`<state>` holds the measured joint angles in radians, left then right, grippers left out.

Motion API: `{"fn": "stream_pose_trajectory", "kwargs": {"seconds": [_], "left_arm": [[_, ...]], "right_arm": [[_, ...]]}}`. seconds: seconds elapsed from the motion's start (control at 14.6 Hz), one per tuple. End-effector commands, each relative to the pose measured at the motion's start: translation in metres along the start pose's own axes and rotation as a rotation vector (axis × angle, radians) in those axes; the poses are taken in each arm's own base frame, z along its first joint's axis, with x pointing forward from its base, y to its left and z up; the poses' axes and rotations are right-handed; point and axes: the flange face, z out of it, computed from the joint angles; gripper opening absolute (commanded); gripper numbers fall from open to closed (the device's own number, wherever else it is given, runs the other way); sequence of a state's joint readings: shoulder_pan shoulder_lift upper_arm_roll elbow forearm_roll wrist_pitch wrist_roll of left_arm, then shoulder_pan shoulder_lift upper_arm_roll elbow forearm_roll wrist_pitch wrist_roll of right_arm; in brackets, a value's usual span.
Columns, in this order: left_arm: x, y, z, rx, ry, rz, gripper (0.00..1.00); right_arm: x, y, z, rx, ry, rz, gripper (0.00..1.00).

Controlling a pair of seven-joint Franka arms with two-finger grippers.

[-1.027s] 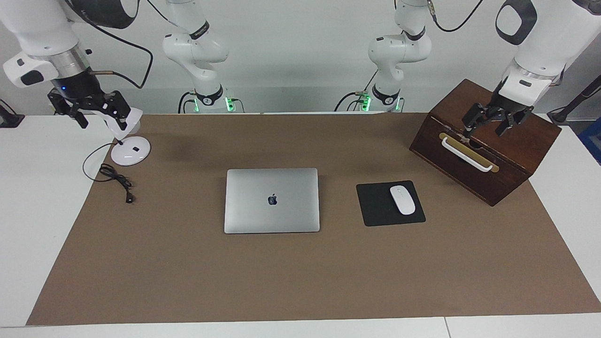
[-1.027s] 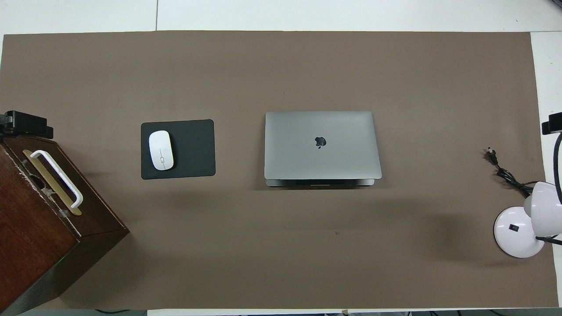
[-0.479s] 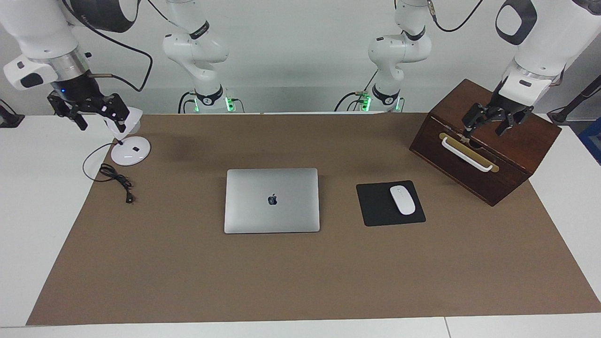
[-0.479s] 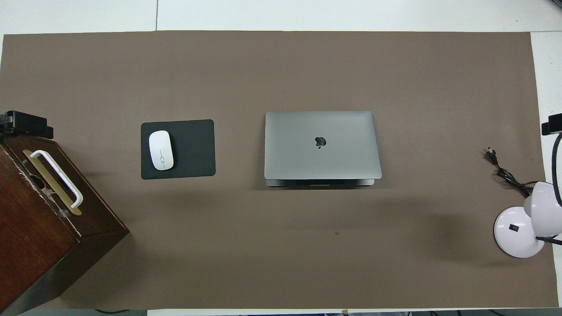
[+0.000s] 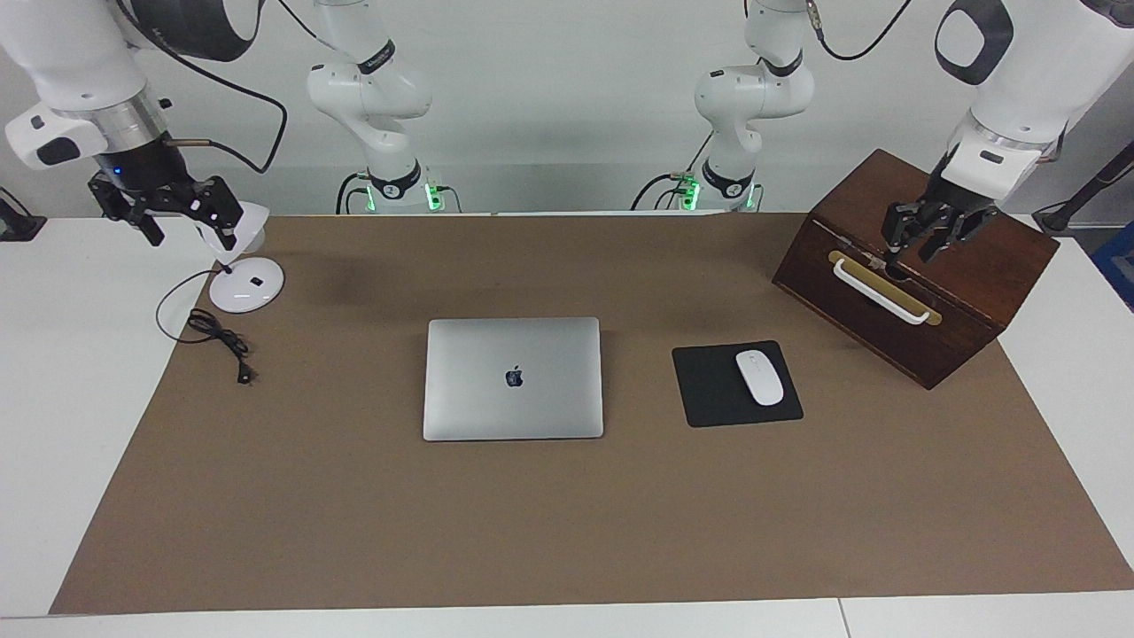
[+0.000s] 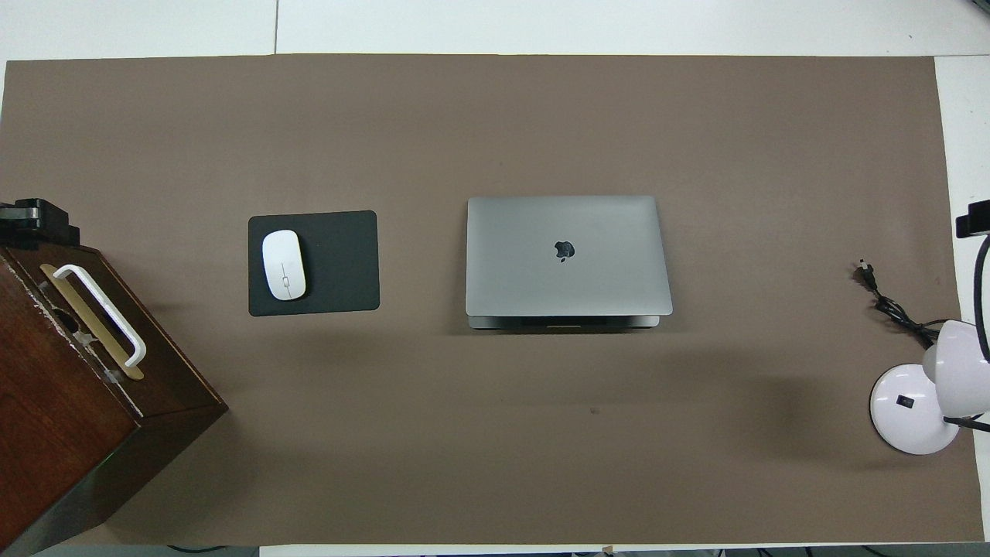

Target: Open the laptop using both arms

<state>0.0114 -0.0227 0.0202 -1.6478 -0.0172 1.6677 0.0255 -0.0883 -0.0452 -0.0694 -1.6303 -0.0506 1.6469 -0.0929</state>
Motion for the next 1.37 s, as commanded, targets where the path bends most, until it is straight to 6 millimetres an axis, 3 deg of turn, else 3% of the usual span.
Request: {"fn": "stream_pose_trajectory", "kwargs": {"seconds": [0.0, 0.34, 0.82, 1.3], "left_arm": [[0.004, -0.002, -0.002, 0.014, 0.022, -0.044, 0.00], [0.005, 0.007, 0.001, -0.004, 0.043, -0.056, 0.00], [-0.004, 0.020, 0.023, -0.066, 0.071, -0.042, 0.00], [-0.027, 0.049, 0.062, -0.072, 0.154, 0.011, 0.00]], "right_arm": [[-0.006, 0.001, -0.001, 0.000, 0.016, 0.022, 1.00], [-0.005, -0.003, -0.001, 0.000, 0.023, 0.024, 1.00], [-0.001, -0.004, -0.002, -0.002, 0.049, 0.019, 1.00], [-0.002, -0.003, 0.000, -0.002, 0.044, 0.020, 1.00]]}}
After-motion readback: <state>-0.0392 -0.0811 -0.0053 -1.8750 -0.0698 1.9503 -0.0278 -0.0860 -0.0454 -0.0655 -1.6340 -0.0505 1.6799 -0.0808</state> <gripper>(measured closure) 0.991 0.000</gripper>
